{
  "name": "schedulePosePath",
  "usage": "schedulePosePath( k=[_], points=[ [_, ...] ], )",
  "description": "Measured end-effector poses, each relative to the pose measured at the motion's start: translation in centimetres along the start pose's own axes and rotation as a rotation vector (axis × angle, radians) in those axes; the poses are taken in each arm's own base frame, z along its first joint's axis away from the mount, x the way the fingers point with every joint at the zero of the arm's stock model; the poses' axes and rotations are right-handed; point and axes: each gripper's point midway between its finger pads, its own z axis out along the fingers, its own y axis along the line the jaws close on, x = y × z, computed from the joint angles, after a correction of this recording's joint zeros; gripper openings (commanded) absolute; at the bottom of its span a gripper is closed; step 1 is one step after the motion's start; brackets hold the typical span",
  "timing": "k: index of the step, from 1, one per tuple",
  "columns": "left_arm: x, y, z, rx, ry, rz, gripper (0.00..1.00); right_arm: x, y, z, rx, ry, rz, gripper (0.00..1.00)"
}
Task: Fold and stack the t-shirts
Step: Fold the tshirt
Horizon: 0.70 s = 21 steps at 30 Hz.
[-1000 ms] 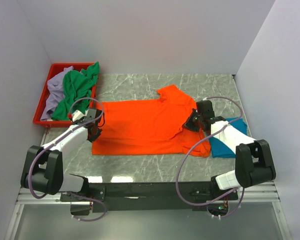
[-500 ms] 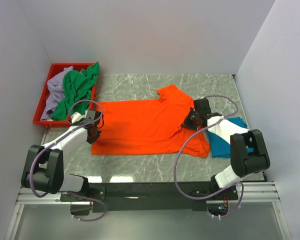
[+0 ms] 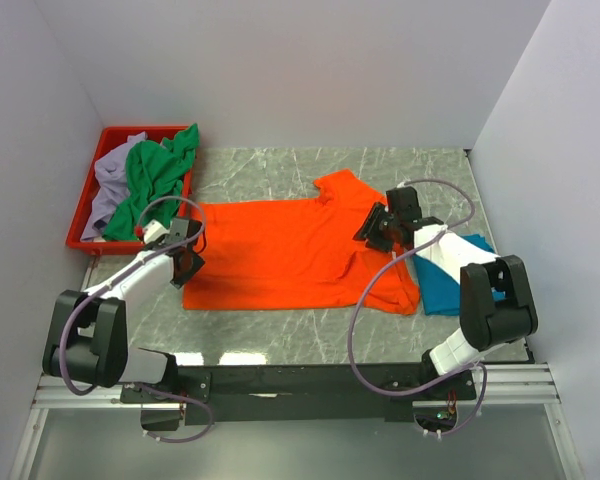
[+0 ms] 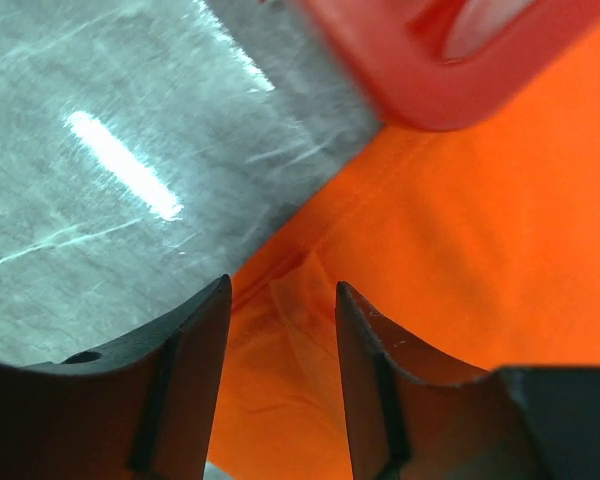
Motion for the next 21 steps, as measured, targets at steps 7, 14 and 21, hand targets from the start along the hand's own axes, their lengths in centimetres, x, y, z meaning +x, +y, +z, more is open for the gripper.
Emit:
schedulePosePath(
  k=[7,14,21],
  points=[
    [-4.2,-5.0,-2.5,0.11,-0.05,-0.001,0.51,-4.0,1.7,-1.1,-0.032,-0.056,-0.005,0.5],
    [-9.0,-12.5,-1.9,0.142,-0.108,-0.001,0.49,-10.5,4.0,-0.2,-0.086,-0.121,0.005,0.49],
    [-10.3,-17.4,3.6,0.03,-0.125,0.041,0.46,-13.7,4.1,2.5,-0.114,-0.106,0.038,0.48]
  ],
)
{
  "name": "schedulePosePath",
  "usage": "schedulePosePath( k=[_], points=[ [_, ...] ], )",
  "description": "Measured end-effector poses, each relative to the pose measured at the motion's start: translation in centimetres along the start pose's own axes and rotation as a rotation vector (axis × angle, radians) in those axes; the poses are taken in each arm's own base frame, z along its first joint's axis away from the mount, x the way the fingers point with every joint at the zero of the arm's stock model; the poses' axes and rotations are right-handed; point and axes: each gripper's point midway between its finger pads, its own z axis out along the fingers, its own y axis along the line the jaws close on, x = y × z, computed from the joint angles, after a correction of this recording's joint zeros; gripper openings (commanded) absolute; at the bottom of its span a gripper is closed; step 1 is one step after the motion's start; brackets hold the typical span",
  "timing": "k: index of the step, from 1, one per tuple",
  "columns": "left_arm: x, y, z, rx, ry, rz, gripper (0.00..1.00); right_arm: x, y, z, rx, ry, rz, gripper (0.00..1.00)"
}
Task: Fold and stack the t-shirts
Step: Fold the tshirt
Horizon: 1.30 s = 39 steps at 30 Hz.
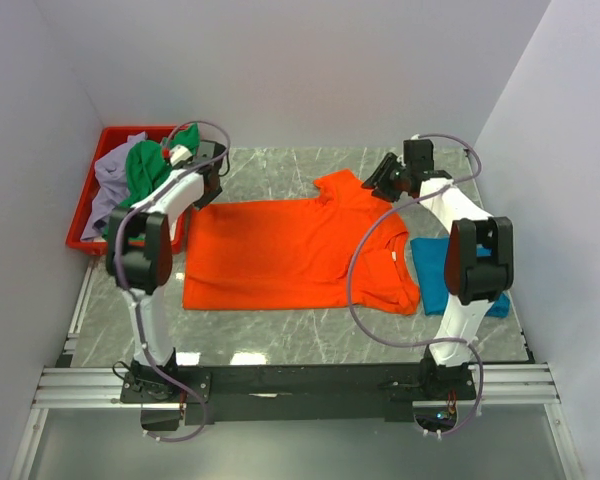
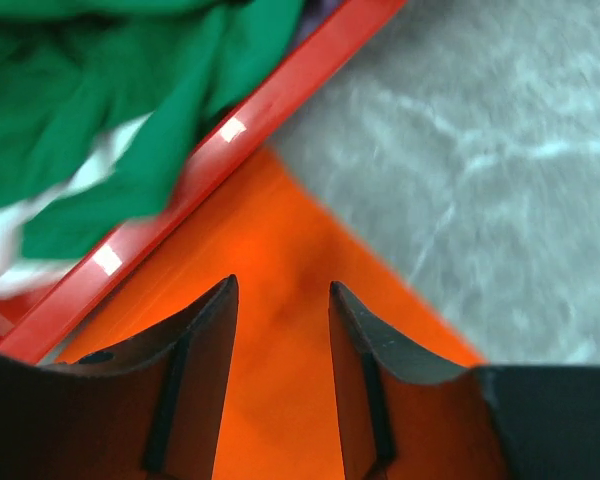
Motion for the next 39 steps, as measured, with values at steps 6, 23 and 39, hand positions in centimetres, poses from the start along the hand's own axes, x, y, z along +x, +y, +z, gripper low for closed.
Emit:
schedulePosePath(
  k=[6,23,39],
  points=[
    [0.5,-1.8,4.7,-0.093,-0.014,0.041,0.46,-1.9,0.8,2.2,-0.032,0.002,0.002,0.48],
    [0.8,0.1,7.3,-0.19,-0.017,0.02,0.27,-3.7,-1.6,7.9,-0.04,0.066,0.047,0.54],
    [1.3,0.3,8.2,-0.166,-0.023,0.004,0.01,-5.5,-3.1,13.8,-0.014,0.061,0.12,0.61]
  ],
)
